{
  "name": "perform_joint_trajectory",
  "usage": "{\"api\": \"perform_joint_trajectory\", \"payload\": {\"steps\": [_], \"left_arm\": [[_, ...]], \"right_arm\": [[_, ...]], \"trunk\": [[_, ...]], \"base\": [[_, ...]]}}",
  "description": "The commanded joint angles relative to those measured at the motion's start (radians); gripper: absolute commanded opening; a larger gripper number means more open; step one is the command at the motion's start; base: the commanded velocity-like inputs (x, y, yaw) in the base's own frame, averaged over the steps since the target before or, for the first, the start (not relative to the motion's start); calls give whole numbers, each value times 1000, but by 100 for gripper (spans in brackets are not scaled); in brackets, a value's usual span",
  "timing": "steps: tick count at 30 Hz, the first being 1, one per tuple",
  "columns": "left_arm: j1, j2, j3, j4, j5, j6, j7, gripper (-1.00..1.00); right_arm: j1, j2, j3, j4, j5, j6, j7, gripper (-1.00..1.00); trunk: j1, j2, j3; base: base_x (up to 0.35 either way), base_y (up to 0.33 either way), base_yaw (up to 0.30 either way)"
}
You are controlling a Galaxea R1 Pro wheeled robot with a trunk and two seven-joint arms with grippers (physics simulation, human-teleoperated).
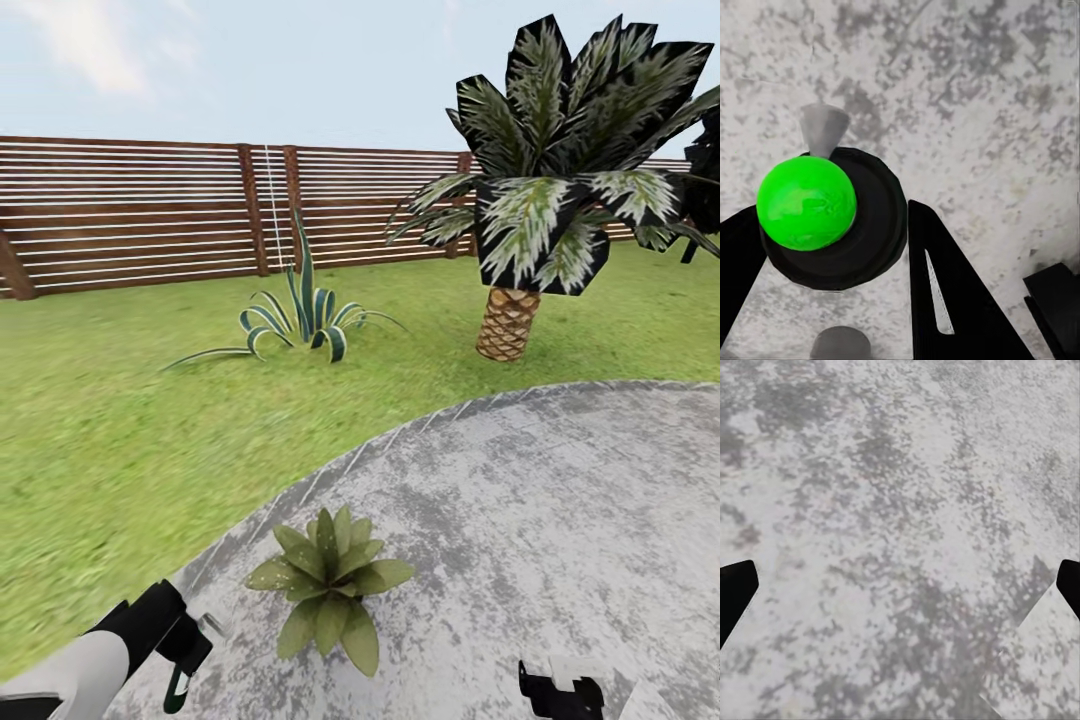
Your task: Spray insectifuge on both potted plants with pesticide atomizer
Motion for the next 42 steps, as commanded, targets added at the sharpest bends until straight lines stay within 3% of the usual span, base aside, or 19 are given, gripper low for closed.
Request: {"api": "perform_joint_trajectory", "payload": {"steps": [1, 8, 15, 27, 32, 36, 42], "left_arm": [[0, -3, 0, -1, -5, 5, -3, -100], [0, -23, 1, 0, -7, 10, 3, -100], [1, -6, 31, 1, -9, 14, 11, -100], [3, -5, 31, 3, -9, 15, 40, -100], [32, -12, 31, -6, -9, 14, 41, -100], [38, -17, 31, 1, -6, 14, 143, -100], [49, -30, 32, -3, -5, 9, 167, -100]], "right_arm": [[-1, 0, -6, 1, 11, -4, -6, 100], [-1, -1, -6, 1, 12, -4, -6, 100], [-1, 2, -6, 2, 11, -4, -8, 100], [-1, 14, -6, 2, 11, -4, -10, 100], [-1, 14, -6, 2, 11, -4, -10, 100], [-1, 14, -6, 2, 11, -4, -10, 100], [-1, 14, -6, 2, 11, -4, -10, 100]], "trunk": [[0, 0, -1], [0, 0, -1], [0, 0, -3], [0, 0, -18], [0, 0, -24], [0, 0, -29], [0, 0, -34]], "base": [[0, -95, 10], [0, -246, 2], [-2, -272, 45], [36, -223, 181], [55, -10, 182], [2, 0, 182], [0, 0, 140]]}}
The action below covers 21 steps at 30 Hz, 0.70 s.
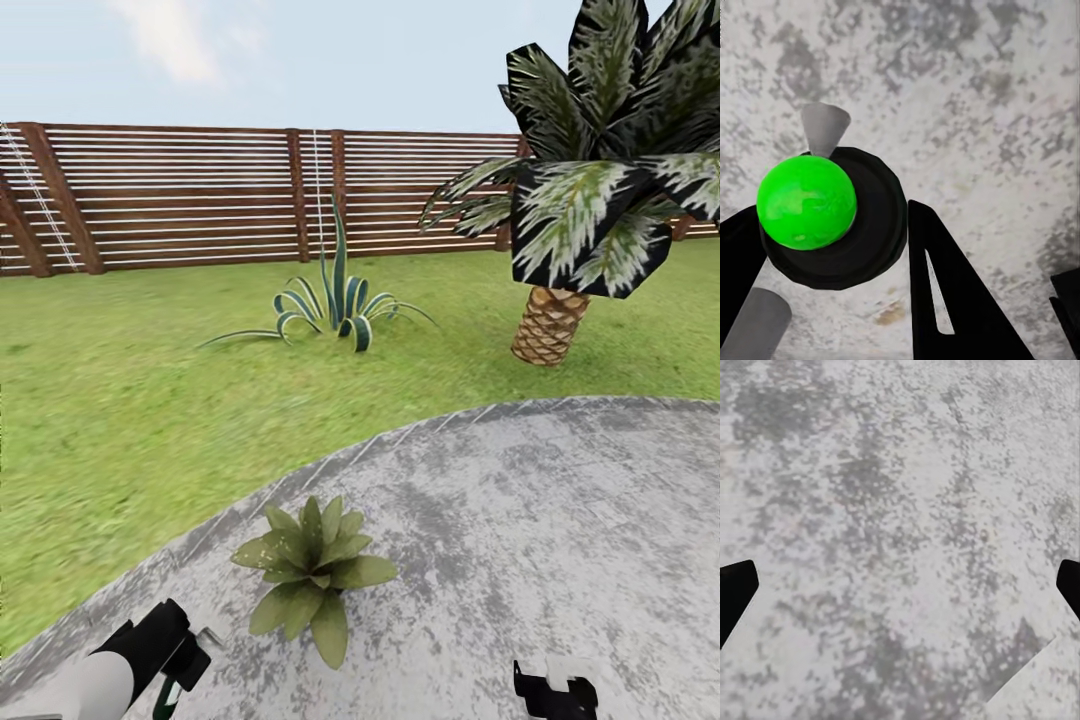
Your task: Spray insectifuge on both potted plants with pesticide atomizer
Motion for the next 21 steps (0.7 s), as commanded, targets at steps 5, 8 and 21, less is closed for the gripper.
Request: {"api": "perform_joint_trajectory", "payload": {"steps": [5, 8, 21], "left_arm": [[0, -17, 4, -9, -8, 6, -8, -100], [0, -21, 5, -10, -8, 7, -8, -100], [0, -19, 8, -15, 30, 10, -4, -100]], "right_arm": [[-1, 0, -6, 2, 11, -4, -6, 100], [-1, 0, -6, 2, 11, -4, -6, 100], [-1, 0, -6, 2, 11, -4, -6, 100]], "trunk": [[0, 0, -1], [0, 0, -1], [0, 0, -11]], "base": [[-4, -207, 10], [-108, -258, 0], [-137, -155, 171]]}}
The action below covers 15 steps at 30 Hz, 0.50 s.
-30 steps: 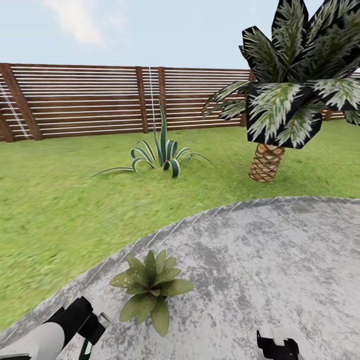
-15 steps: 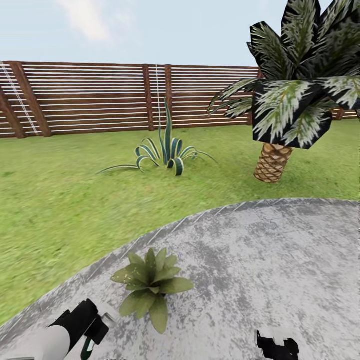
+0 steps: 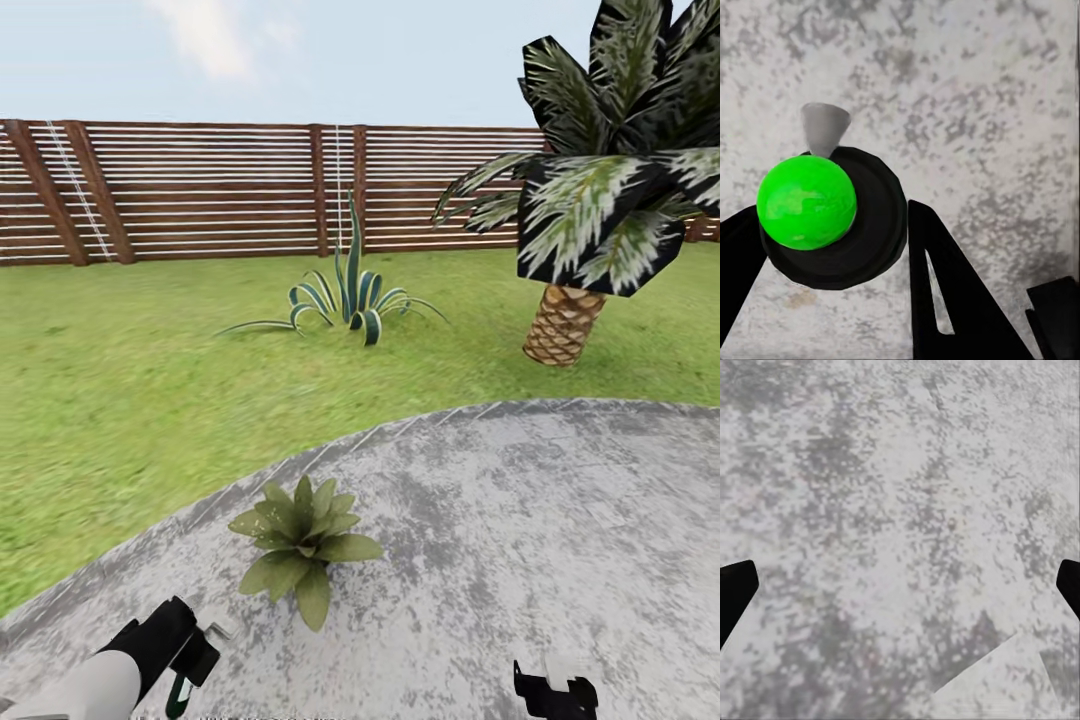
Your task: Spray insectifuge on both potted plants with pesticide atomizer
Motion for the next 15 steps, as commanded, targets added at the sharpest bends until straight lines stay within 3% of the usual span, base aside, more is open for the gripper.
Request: {"api": "perform_joint_trajectory", "payload": {"steps": [1, 5, 11, 15], "left_arm": [[0, 0, 3, -3, 5, 4, -6, -100], [0, -1, 0, -4, 58, 2, -2, -100], [0, -4, 0, -6, 67, 2, -5, -100], [0, -20, 0, -6, 67, 3, -7, -100]], "right_arm": [[-1, 0, -6, 2, 11, -4, -6, 100], [-1, 0, -6, 2, 11, -4, -6, 100], [-1, 0, -6, 2, 11, -4, -4, 100], [-1, -7, -7, -2, 12, -4, -1, 100]], "trunk": [[0, 0, -2], [0, 0, -6], [0, 0, -11], [0, 0, -12]], "base": [[-3, -5, 218], [-1, -1, 218], [0, 0, 216], [67, 25, 54]]}}
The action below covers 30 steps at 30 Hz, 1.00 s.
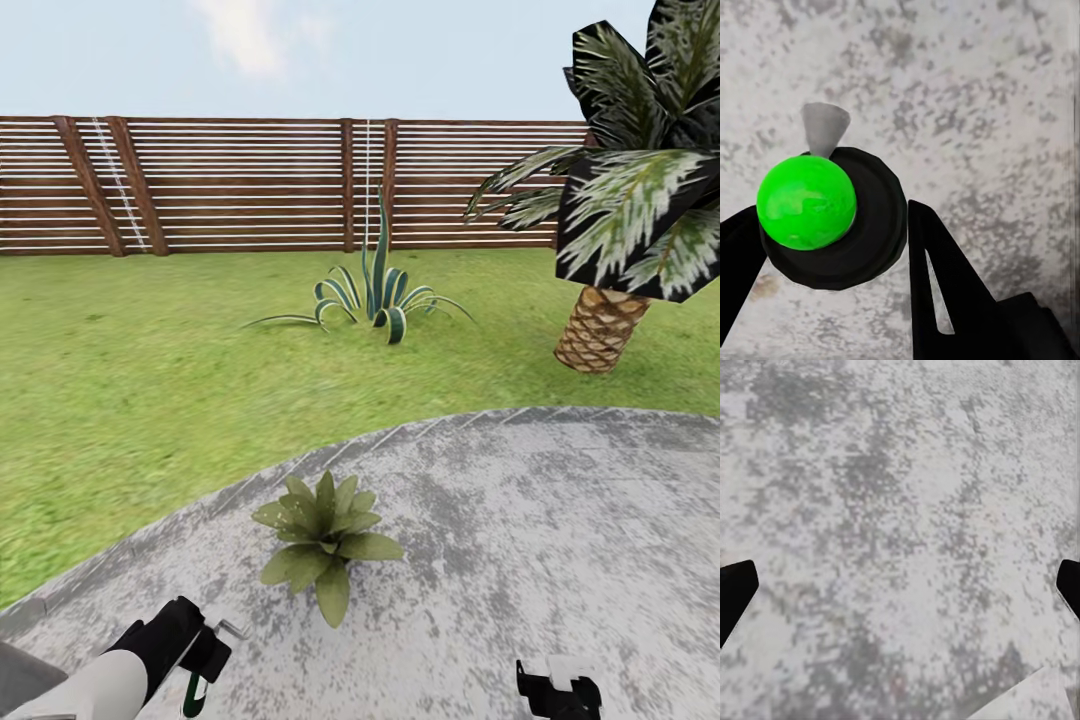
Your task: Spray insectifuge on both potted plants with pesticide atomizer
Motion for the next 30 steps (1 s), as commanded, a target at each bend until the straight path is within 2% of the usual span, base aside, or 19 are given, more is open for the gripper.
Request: {"api": "perform_joint_trajectory", "payload": {"steps": [1, 3, 4, 6, 7, 8, 9, 11, 16, 19, 21, 26, 30], "left_arm": [[0, -3, 3, -2, -10, 4, -8, -100], [-6, -6, 2, -2, -9, 7, -16, -100], [-11, -6, 1, 0, -8, 14, -42, -100], [-17, -6, -4, -2, -13, 66, -130, -100], [-30, -1, -8, -17, -18, 134, -217, -100], [-48, 3, -10, -36, -21, 176, -271, -100], [-63, 7, -12, -50, -24, 202, -309, -100], [-74, 13, -12, -62, -26, 221, -345, -100], [-90, 21, -13, -70, -38, 231, -364, -100], [-91, 20, -13, -70, -92, 232, -364, -100], [-91, 20, -12, -69, -112, 233, -364, -100], [-87, 12, -15, -68, -121, 239, -364, -100], [-82, 8, -15, -67, -143, 243, -364, -100]], "right_arm": [[-1, -1, -5, 1, 11, -4, -6, 100], [-1, -2, -5, 2, 11, -4, -6, 100], [-1, -2, -4, 2, 11, -4, -5, 100], [-1, -1, -4, 3, 11, -4, -5, 100], [-1, 0, -4, 4, 11, -4, -6, 100], [-1, 0, -4, 4, 11, -4, -6, 100], [-1, 0, -4, 4, 11, -4, -6, 100], [-1, 2, -4, 4, 11, -4, -7, 100], [-1, 4, -4, 5, 10, -3, -8, 100], [-1, 4, -4, 4, 10, -3, -10, 100], [-1, 4, -4, 4, 10, -3, -10, 100], [-1, 4, -5, 4, 10, -4, -10, 100], [-1, 4, -5, 4, 10, -3, -10, 100]], "trunk": [[0, 0, -1], [0, 0, -1], [0, 0, -1], [0, 0, -1], [0, 0, -1], [0, 0, -1], [0, 0, -1], [0, 0, -1], [0, 0, -1], [0, 0, -2], [0, 0, -4], [0, 0, -9], [0, 0, -10]], "base": [[47, 18, 8], [13, 5, 2], [5, 2, 1], [2, 1, 0], [0, 0, 0], [0, 0, 0], [0, 0, 0], [0, 0, 0], [0, 0, 0], [0, 0, 71], [27, 0, 161], [242, 0, 162], [332, 0, 28]]}}
